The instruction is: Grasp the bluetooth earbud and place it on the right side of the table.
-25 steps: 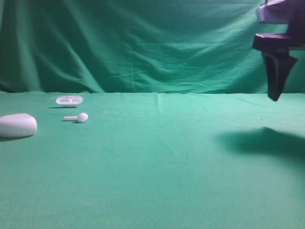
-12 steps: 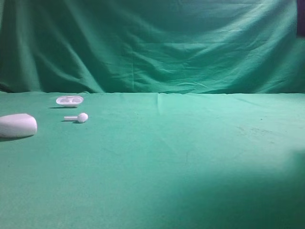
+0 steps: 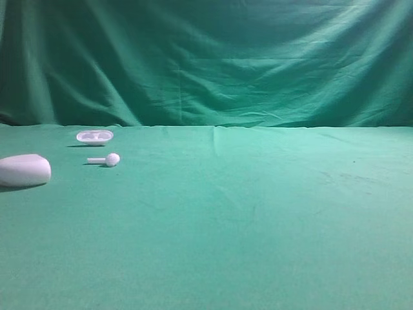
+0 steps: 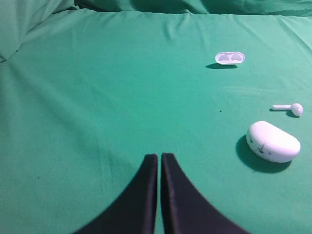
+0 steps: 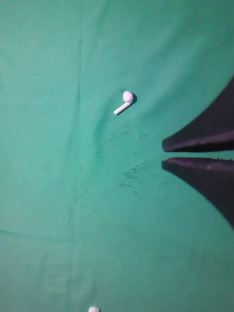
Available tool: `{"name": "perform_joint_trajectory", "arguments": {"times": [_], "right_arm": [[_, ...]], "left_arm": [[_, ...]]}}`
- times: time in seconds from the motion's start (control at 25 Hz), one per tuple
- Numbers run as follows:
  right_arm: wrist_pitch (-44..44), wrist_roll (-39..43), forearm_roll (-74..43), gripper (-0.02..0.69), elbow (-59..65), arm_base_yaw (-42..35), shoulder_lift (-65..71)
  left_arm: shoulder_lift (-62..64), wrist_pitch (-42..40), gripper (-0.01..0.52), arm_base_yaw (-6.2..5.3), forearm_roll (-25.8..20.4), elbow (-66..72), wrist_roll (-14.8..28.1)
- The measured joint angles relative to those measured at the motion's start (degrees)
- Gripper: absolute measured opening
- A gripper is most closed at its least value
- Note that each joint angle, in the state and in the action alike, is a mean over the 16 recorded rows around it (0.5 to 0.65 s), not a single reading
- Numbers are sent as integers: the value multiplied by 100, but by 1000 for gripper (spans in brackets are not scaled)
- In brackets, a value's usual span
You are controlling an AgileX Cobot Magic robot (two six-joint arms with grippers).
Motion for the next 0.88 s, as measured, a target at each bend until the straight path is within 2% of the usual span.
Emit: {"name": "perform_joint_trajectory", "arguments": {"times": [0.56, 0.88], "right_arm": [[-332, -195, 113, 0, 1610, 0, -3598], [-545, -262, 221, 0, 2061, 0, -4667]], "left_arm": [[0, 0, 0, 0, 0, 0, 0], [0, 0, 0, 0, 0, 0, 0]]}}
